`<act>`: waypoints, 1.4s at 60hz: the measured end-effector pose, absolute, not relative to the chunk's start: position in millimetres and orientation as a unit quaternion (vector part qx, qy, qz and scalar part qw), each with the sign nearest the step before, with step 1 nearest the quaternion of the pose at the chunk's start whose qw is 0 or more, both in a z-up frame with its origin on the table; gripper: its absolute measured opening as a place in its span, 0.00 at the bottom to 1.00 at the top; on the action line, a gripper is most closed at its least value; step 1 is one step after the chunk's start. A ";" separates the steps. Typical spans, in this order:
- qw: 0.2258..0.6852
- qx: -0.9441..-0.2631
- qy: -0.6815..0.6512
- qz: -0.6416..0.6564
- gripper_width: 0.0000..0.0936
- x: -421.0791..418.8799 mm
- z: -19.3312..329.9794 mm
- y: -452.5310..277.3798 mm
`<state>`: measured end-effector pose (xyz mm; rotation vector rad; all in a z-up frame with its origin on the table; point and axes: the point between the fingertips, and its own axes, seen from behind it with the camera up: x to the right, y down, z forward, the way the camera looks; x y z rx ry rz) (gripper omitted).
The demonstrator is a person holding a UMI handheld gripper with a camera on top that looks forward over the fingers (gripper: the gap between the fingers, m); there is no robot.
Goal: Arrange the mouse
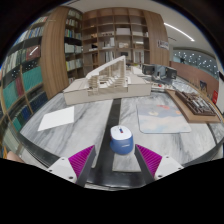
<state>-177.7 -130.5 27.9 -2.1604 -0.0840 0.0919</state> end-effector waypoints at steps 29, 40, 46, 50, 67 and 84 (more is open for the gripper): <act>0.451 -0.891 -0.036 0.036 0.65 -153.6 -16.3 -40.8; 0.447 -0.893 -0.031 0.036 0.54 -152.7 -17.7 -40.7; 0.442 -0.895 -0.028 0.046 0.46 -152.3 -15.3 -40.3; 0.453 -0.889 -0.027 0.068 0.44 -152.7 0.8 -34.2; 0.542 -0.840 0.013 -0.013 0.43 -29.0 97.5 66.0; 0.465 -0.884 0.047 -0.029 0.42 38.0 0.2 89.6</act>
